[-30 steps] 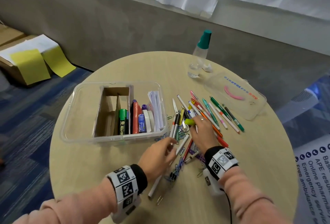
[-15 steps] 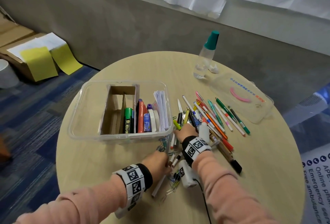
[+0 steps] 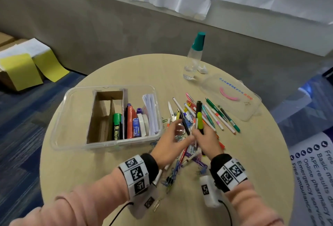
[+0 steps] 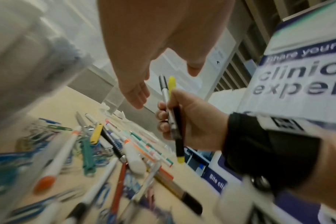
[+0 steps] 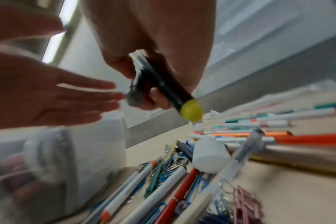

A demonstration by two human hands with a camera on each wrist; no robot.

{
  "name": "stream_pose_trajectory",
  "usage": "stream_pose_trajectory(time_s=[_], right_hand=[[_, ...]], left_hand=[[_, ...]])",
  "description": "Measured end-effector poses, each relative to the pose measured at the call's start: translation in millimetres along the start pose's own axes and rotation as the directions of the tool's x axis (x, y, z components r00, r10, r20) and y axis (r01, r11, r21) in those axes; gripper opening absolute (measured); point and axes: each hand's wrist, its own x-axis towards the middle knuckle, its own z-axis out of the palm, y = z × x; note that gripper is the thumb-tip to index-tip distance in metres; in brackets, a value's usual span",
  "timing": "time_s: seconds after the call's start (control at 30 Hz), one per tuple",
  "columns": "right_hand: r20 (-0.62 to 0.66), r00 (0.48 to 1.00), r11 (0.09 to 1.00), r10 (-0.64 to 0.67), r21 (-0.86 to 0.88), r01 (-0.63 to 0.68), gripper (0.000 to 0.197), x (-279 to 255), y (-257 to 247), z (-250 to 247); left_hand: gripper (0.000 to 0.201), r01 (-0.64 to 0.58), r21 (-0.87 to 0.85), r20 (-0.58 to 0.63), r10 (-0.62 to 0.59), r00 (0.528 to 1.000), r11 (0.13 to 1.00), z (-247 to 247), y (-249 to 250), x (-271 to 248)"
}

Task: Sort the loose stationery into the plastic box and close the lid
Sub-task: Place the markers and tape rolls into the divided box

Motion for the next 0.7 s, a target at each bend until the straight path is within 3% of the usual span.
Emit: stream_pose_trajectory(time_s=[0.07,0.13,0.2,0.27,0.37,0.4,0.47,0.53,0.6,0.7], right_hand=[[0.102,0.988,0.99,-0.113,-0.076,0.121,0.028,-11.5,-2.9,7.7],[0.143,0.976,0.972,-0.162,-0.146,0.183,0.026,-20.4,-2.6,22.0],[0.129,0.97,0.962,-0.206,-0.156,0.225,0.035,-27.2,-3.2,33.3],[0.211,0.952,0.969,-0.222,-0.059,0.239,0.042,-31.5,-1.4,37.8],[0.298,0.947,0.987,-0.121,-0.069,0.147,0.019,-29.0,5.4,23.5],[0.226,0.971,0.98,-0.075,-0.161,0.113,0.015,-24.4,11.8,13.6],[-0.084,0.996,0.915,0.041,-0.397,-0.072,0.014,-13.5,27.8,-11.5],[-0.346,0.925,0.78,0.156,-0.532,-0.33,0.03,-7.7,43.2,-36.0],[-0.409,0.853,0.626,0.325,-0.583,-0.518,0.052,-5.1,56.6,-52.7],[-0.379,0.814,0.505,0.441,-0.645,-0.574,0.057,-5.6,70.0,-62.2]], left_hand=[[0.064,0.023,-0.052,0.098,-0.017,0.995,0.998,2.8,9.4,8.5],[0.041,0.025,-0.063,0.136,-0.016,0.991,0.998,6.7,15.8,14.4],[0.029,0.021,-0.099,0.056,-0.016,0.998,0.995,7.7,19.8,17.3],[0.032,0.019,-0.128,-0.045,-0.025,0.999,0.992,4.1,21.7,19.1],[0.021,0.037,-0.349,-0.127,-0.087,0.988,0.936,-5.8,24.6,18.5],[0.018,0.033,-0.405,-0.131,-0.094,0.987,0.914,-9.5,25.9,17.5],[0.016,0.039,-0.457,-0.109,-0.099,0.989,0.888,-15.1,27.5,14.1],[0.016,0.054,-0.476,-0.095,-0.113,0.989,0.878,-17.8,27.4,11.7],[0.014,0.069,-0.506,-0.091,-0.132,0.987,0.86,-18.9,26.5,12.6],[0.015,0.09,-0.574,-0.074,-0.161,0.984,0.814,-20.0,26.5,15.3]])
